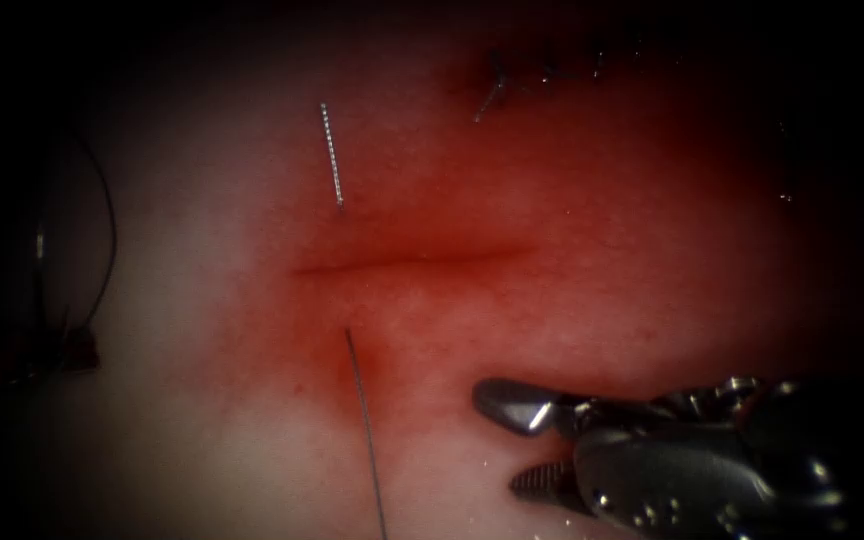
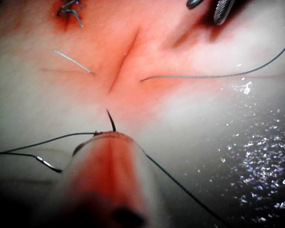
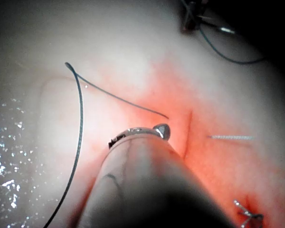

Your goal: Wound Closure

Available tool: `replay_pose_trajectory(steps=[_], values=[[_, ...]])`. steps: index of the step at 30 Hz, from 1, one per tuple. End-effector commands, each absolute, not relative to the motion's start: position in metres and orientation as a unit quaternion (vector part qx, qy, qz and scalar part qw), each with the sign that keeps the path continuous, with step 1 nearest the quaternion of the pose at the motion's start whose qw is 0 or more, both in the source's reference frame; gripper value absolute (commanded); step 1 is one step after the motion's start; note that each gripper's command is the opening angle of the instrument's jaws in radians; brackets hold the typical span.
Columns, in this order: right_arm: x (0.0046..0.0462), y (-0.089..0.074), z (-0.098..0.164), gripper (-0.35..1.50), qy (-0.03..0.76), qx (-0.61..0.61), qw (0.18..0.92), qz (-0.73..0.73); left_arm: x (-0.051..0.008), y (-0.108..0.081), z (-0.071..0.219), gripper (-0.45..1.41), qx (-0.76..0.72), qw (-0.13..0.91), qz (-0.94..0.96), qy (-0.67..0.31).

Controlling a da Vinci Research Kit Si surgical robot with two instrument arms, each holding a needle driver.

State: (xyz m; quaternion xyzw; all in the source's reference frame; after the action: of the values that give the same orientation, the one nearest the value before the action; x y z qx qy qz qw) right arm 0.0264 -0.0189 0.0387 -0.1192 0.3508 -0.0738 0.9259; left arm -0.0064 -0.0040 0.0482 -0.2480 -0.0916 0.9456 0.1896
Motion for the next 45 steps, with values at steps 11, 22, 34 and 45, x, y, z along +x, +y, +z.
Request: replay_pose_trajectory(steps=[11, 22, 34, 45], values=[[0.031, -0.009, 0.047, 0.85, 0.376, 0.08, 0.856, 0.346, -0.0069, -0.004, 0.049, -0.45, -0.248, 0.19, 0.946, -0.091], [0.0349, -0.005, 0.054, 1.06, 0.403, 0.16, 0.741, 0.512, -0.0071, -0.004, 0.049, -0.45, -0.249, 0.185, 0.946, -0.091], [0.037, -0.005, 0.058, 1.01, 0.387, 0.173, 0.714, 0.557, -0.0071, -0.004, 0.049, -0.45, -0.249, 0.185, 0.946, -0.092], [0.0369, -0.005, 0.06, 1.05, 0.368, 0.17, 0.712, 0.573, -0.0071, -0.004, 0.049, -0.45, -0.25, 0.182, 0.947, -0.091]])
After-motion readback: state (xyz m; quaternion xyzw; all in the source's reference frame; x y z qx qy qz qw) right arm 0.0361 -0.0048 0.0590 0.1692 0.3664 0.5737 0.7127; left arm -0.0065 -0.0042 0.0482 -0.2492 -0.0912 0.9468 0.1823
